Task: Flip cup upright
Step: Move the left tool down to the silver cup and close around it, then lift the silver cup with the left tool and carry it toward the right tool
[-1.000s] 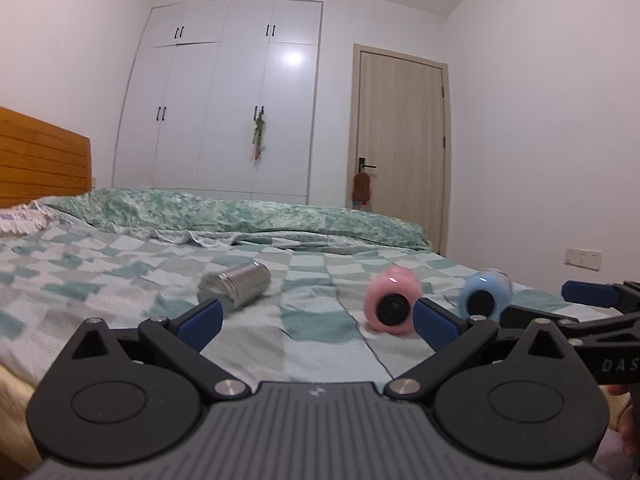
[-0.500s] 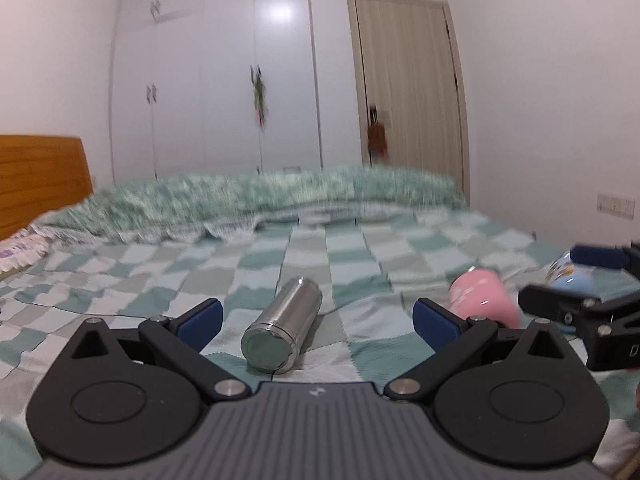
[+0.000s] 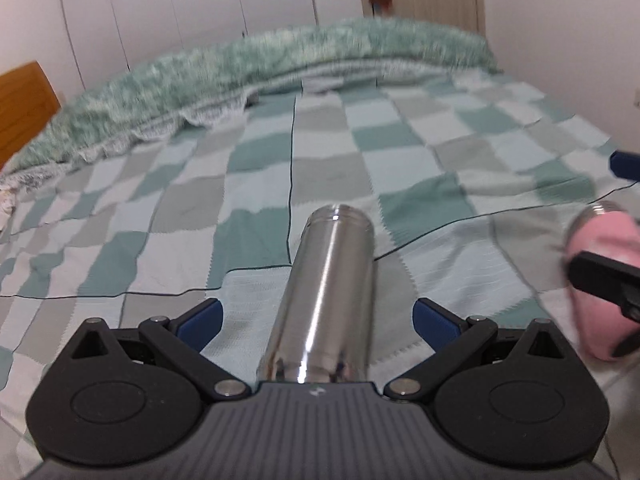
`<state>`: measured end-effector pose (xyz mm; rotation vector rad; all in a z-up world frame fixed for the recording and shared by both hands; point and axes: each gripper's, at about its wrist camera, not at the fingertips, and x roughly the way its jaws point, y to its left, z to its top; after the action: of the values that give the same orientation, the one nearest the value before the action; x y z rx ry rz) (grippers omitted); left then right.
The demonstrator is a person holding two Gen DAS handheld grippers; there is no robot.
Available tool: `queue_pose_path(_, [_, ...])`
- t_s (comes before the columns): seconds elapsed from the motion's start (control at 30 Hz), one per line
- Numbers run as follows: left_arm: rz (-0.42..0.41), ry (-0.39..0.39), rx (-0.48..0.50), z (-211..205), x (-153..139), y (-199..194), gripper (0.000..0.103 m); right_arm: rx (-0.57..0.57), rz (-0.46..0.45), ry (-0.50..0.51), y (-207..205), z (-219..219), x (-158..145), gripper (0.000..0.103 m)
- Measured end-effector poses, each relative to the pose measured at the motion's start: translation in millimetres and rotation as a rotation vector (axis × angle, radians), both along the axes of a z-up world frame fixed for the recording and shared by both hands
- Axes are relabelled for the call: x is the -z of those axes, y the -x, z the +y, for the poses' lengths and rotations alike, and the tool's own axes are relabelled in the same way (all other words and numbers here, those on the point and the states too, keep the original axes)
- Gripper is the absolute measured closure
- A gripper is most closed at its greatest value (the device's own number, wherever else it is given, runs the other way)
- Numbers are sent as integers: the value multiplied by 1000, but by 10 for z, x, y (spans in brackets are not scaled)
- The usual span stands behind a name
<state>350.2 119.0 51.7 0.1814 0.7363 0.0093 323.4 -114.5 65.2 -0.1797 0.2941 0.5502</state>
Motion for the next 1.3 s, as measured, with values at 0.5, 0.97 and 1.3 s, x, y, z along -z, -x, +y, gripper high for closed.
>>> queue_pose_path(0.5, [172, -4, -28, -49, 356, -378, 39, -18, 95, 39, -329, 56, 246, 0])
queue_pose_path(0.97, [34, 82, 12, -392, -120, 770, 40, -13, 66, -48, 242, -167, 104, 0])
queue_pose_path(1.3, [-35, 154, -24, -766, -9, 1848, 40, -22, 72, -79, 1111, -586, 156, 0])
